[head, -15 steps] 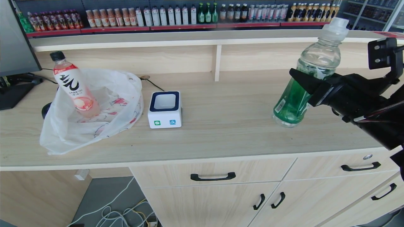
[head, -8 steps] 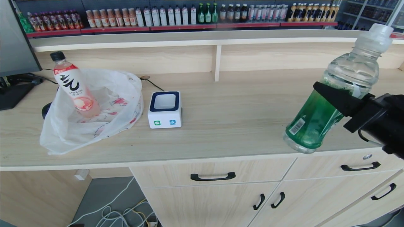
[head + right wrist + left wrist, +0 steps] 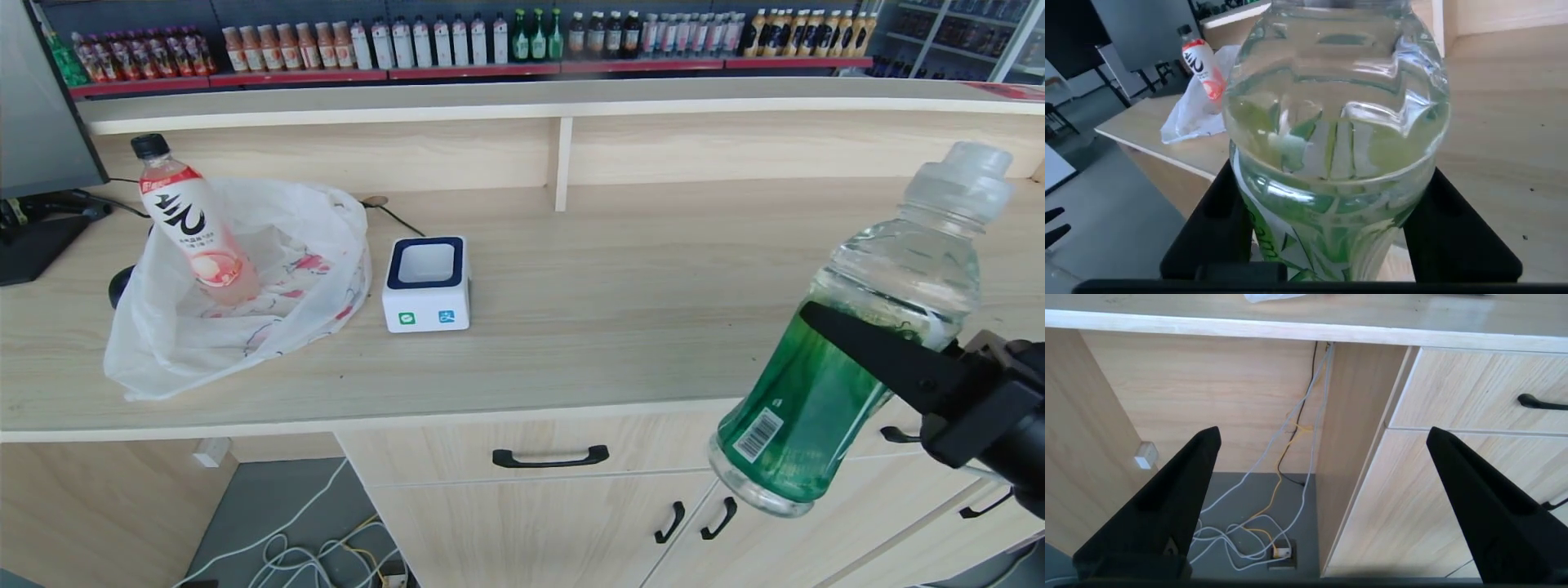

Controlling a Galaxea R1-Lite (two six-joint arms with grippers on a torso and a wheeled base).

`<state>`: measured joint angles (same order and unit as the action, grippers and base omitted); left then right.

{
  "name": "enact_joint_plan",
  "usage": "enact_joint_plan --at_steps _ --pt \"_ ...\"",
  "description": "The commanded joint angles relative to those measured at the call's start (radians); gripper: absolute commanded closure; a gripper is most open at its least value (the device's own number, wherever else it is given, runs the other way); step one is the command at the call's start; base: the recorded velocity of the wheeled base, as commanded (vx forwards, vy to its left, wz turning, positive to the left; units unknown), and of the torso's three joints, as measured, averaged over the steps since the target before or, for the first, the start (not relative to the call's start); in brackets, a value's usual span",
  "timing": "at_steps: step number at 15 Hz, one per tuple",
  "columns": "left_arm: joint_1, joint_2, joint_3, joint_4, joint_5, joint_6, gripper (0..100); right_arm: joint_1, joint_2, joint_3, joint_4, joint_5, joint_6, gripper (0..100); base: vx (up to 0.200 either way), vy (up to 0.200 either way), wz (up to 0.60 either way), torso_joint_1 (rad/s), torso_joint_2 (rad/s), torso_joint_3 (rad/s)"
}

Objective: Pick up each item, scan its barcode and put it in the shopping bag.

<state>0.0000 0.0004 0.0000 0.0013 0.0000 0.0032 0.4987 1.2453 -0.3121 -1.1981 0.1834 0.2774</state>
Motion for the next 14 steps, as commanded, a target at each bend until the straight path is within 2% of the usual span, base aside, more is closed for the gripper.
enact_joint_plan --at_steps 1,5,7,14 --pt "0.000 0.000 0.000 0.000 0.000 0.000 0 0.009 0.013 0.004 -0.003 0.001 0.037 100 0.000 0.000 0.00 0.000 0.00 0.000" --pt "0.000 0.001 0.000 0.000 0.000 0.000 0 0.098 0.014 -0.002 -0.052 0.002 0.114 100 0.000 0.000 0.00 0.000 0.00 0.000" --pt "0.000 0.000 0.000 0.000 0.000 0.000 0 0.106 0.034 -0.036 -0.057 0.002 0.141 100 0.000 0.000 0.00 0.000 0.00 0.000" --pt "0.000 0.000 0.000 -0.001 0.000 0.000 0 0.146 0.123 -0.082 -0.210 0.007 0.216 100 0.000 0.000 0.00 0.000 0.00 0.000"
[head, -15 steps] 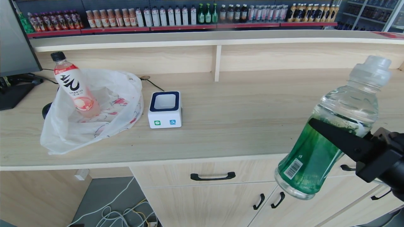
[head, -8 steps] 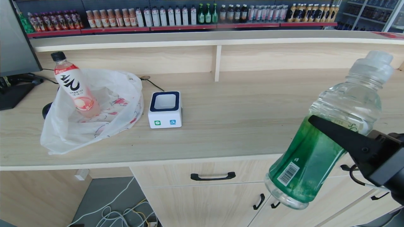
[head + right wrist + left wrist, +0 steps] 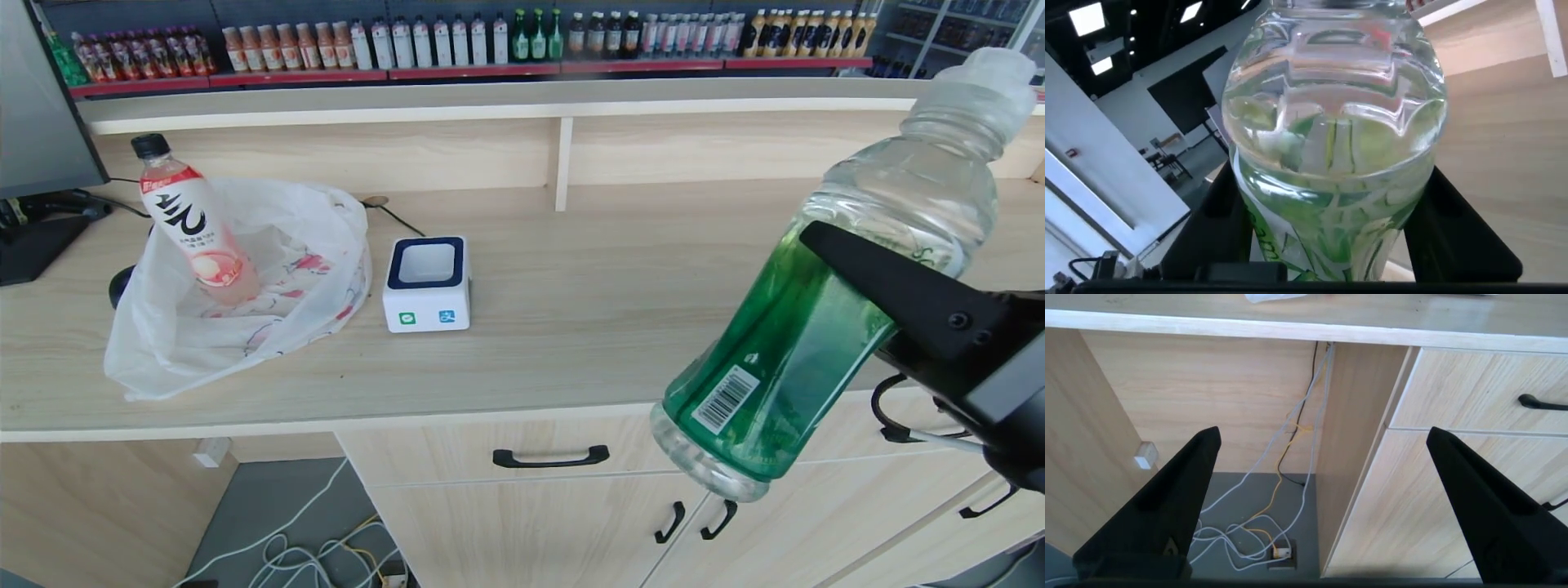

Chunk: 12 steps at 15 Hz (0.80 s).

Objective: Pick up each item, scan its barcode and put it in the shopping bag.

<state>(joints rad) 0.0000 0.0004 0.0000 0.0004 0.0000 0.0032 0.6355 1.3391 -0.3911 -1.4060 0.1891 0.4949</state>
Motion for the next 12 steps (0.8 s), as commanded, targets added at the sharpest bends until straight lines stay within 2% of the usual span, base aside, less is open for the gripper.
enact_joint_plan --at_steps 1,5,12 --pt "0.000 0.000 0.000 0.000 0.000 0.000 0 0.039 0.034 -0.003 -0.024 0.003 0.016 100 0.000 0.000 0.00 0.000 0.00 0.000" --pt "0.000 0.001 0.000 0.000 0.000 0.000 0 0.053 0.114 -0.042 -0.085 0.003 0.051 100 0.000 0.000 0.00 0.000 0.00 0.000" --pt "0.000 0.000 0.000 0.001 0.000 0.000 0 0.058 0.117 -0.034 -0.091 0.035 0.051 100 0.000 0.000 0.00 0.000 0.00 0.000"
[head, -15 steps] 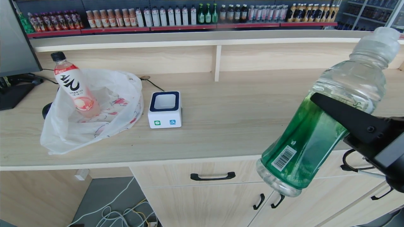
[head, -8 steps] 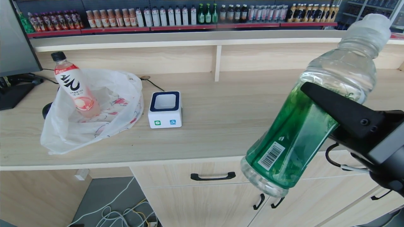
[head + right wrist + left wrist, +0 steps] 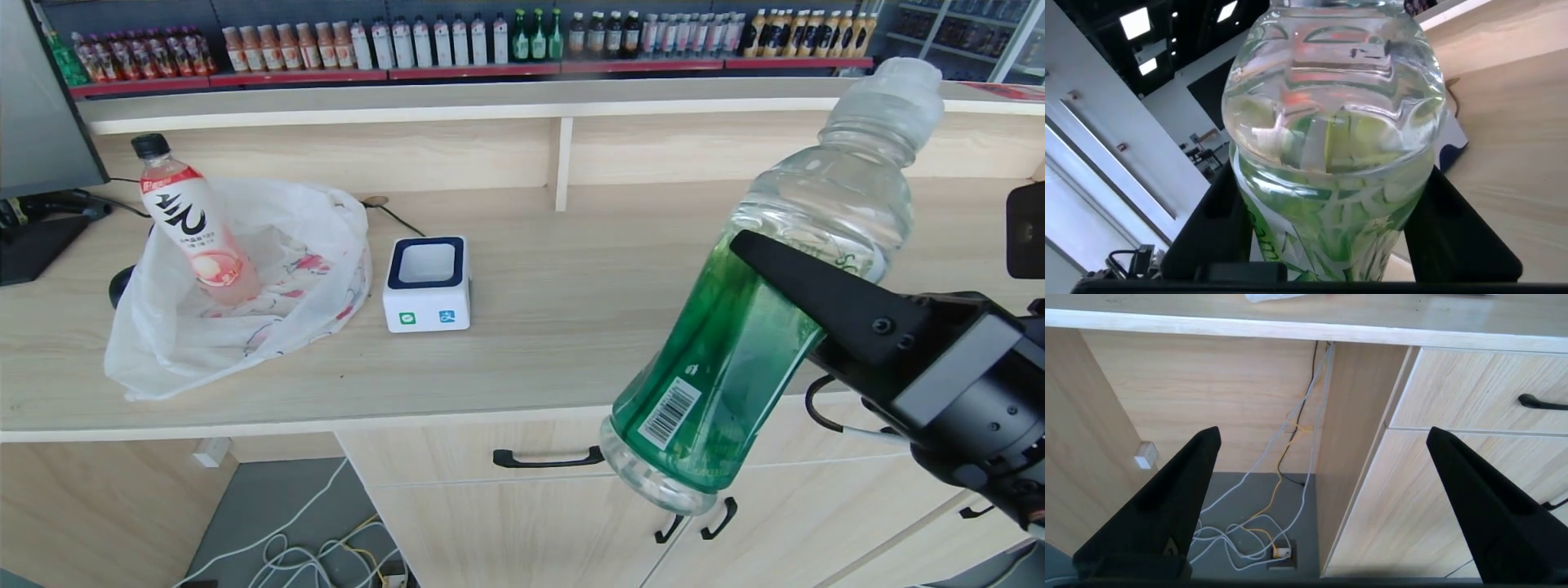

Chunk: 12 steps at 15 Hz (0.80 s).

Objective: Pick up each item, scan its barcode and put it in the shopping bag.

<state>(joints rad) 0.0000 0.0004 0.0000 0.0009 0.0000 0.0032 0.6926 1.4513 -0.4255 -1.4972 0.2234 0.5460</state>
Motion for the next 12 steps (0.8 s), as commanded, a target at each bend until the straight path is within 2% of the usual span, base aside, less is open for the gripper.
enact_joint_plan --at_steps 1,12 --pt "0.000 0.000 0.000 0.001 0.000 0.000 0 0.001 0.004 -0.004 0.000 0.004 0.000 100 0.000 0.000 0.00 0.000 0.00 0.000" --pt "0.000 0.001 0.000 0.001 0.000 0.000 0 0.064 -0.008 0.014 -0.001 0.007 0.000 100 0.000 0.000 0.00 0.000 0.00 0.000"
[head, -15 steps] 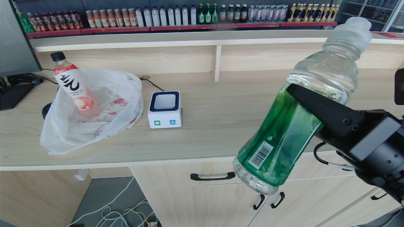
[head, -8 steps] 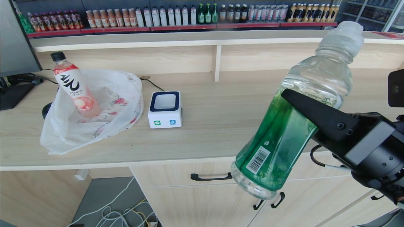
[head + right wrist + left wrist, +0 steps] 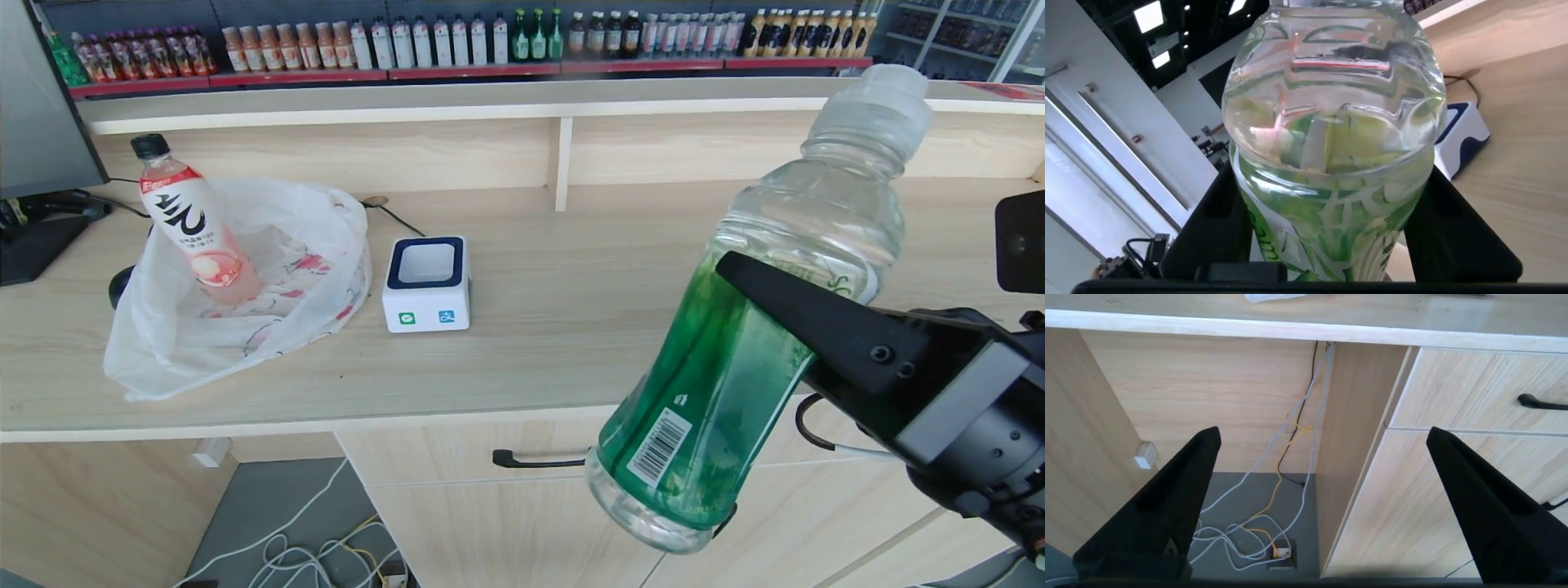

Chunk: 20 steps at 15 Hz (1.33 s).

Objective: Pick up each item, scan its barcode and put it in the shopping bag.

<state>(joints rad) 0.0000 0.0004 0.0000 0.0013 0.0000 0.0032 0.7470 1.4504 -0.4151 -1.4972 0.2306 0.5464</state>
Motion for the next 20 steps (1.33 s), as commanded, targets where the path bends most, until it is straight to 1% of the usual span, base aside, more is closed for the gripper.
enact_joint_plan --at_steps 1,3,5,6,7,9,11,12,13,15,16,20 --pt "0.000 0.000 0.000 0.000 0.000 0.000 0 0.009 -0.022 0.016 -0.001 0.001 -0.002 100 0.000 0.000 0.00 0.000 0.00 0.000" --pt "0.000 0.001 0.000 0.000 0.000 0.000 0 0.009 -0.031 0.018 -0.001 -0.001 -0.011 100 0.000 0.000 0.00 0.000 0.00 0.000" --pt "0.000 0.000 0.000 0.000 0.000 0.000 0 -0.009 -0.021 0.027 0.018 -0.025 -0.074 100 0.000 0.000 0.00 0.000 0.00 0.000" --pt "0.000 0.001 0.000 0.000 0.000 0.000 0 -0.038 -0.002 0.050 0.038 -0.076 -0.184 100 0.000 0.000 0.00 0.000 0.00 0.000" --pt "0.000 0.000 0.000 -0.001 0.000 0.000 0 -0.084 0.013 0.064 0.063 -0.099 -0.243 100 0.000 0.000 0.00 0.000 0.00 0.000" --pt "0.000 0.001 0.000 -0.001 0.000 0.000 0 -0.172 0.024 0.071 0.068 -0.103 -0.279 100 0.000 0.000 0.00 0.000 0.00 0.000" --pt "0.000 0.001 0.000 0.000 0.000 0.000 0 -0.206 0.018 0.029 0.069 -0.105 -0.379 100 0.000 0.000 0.00 0.000 0.00 0.000" --pt "0.000 0.000 0.000 0.000 0.000 0.000 0 -0.236 0.018 -0.011 0.072 -0.106 -0.430 100 0.000 0.000 0.00 0.000 0.00 0.000" --pt "0.000 0.000 0.000 0.000 0.000 0.000 0 -0.241 0.016 -0.039 0.078 -0.108 -0.482 100 0.000 0.000 0.00 0.000 0.00 0.000" --pt "0.000 0.001 0.000 0.000 0.000 0.000 0 -0.242 -0.015 -0.048 0.092 -0.134 -0.562 100 0.000 0.000 0.00 0.000 0.00 0.000" --pt "0.000 0.000 0.000 0.000 0.000 0.000 0 -0.242 -0.022 -0.051 0.101 -0.149 -0.579 100 0.000 0.000 0.00 0.000 0.00 0.000" --pt "0.000 0.000 0.000 0.000 0.000 0.000 0 -0.236 -0.059 -0.051 0.103 -0.251 -0.721 100 0.000 0.000 0.00 0.000 0.00 0.000"
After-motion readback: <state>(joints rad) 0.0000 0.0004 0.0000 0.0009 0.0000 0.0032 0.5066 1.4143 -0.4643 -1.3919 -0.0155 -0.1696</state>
